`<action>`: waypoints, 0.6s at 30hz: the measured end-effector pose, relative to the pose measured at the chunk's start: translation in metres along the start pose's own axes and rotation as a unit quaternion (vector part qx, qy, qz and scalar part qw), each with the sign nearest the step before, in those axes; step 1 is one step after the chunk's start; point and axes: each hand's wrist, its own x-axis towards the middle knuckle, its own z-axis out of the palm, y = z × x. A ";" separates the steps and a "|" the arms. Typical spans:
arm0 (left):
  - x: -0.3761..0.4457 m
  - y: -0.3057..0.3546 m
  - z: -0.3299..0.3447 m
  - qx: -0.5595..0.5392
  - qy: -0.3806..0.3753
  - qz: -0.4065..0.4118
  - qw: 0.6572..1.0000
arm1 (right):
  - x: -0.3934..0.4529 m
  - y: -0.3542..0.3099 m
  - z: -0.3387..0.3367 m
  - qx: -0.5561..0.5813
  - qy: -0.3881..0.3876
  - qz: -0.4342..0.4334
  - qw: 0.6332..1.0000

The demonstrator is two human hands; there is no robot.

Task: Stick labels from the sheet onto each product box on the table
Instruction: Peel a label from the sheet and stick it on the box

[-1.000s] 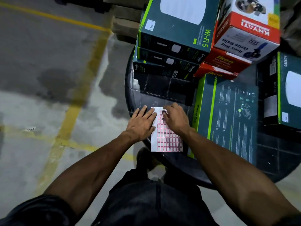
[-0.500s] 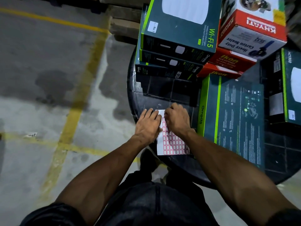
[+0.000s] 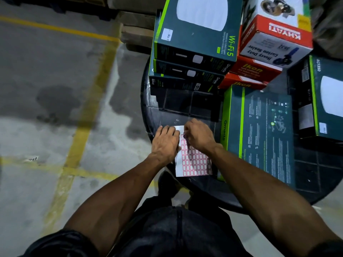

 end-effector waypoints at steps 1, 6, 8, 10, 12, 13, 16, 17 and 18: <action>0.000 0.000 0.000 0.001 0.000 -0.001 1.000 | -0.003 0.001 -0.006 0.046 0.003 0.024 0.999; -0.003 0.001 -0.003 -0.002 -0.007 -0.003 1.000 | -0.042 0.008 -0.029 0.252 0.092 0.130 0.955; -0.005 0.002 -0.003 -0.001 -0.012 -0.005 1.000 | -0.066 0.014 -0.032 0.275 0.120 0.139 0.944; -0.007 0.004 -0.004 0.003 -0.022 -0.006 1.000 | -0.091 0.022 -0.031 0.278 0.144 0.152 0.937; -0.009 0.005 -0.006 0.008 -0.023 -0.007 1.000 | -0.115 0.034 -0.030 0.273 0.166 0.176 0.931; -0.010 0.006 -0.006 0.011 -0.022 -0.009 1.000 | -0.128 0.043 -0.029 0.269 0.184 0.184 0.927; -0.014 0.006 -0.007 0.026 -0.005 -0.009 1.000 | -0.166 0.075 -0.027 0.261 0.233 0.187 0.918; -0.016 0.010 -0.008 0.030 0.001 -0.005 1.000 | -0.178 0.088 -0.026 0.253 0.238 0.197 0.917; -0.018 0.010 -0.009 0.030 0.005 -0.004 1.000 | -0.185 0.097 -0.025 0.248 0.235 0.212 0.916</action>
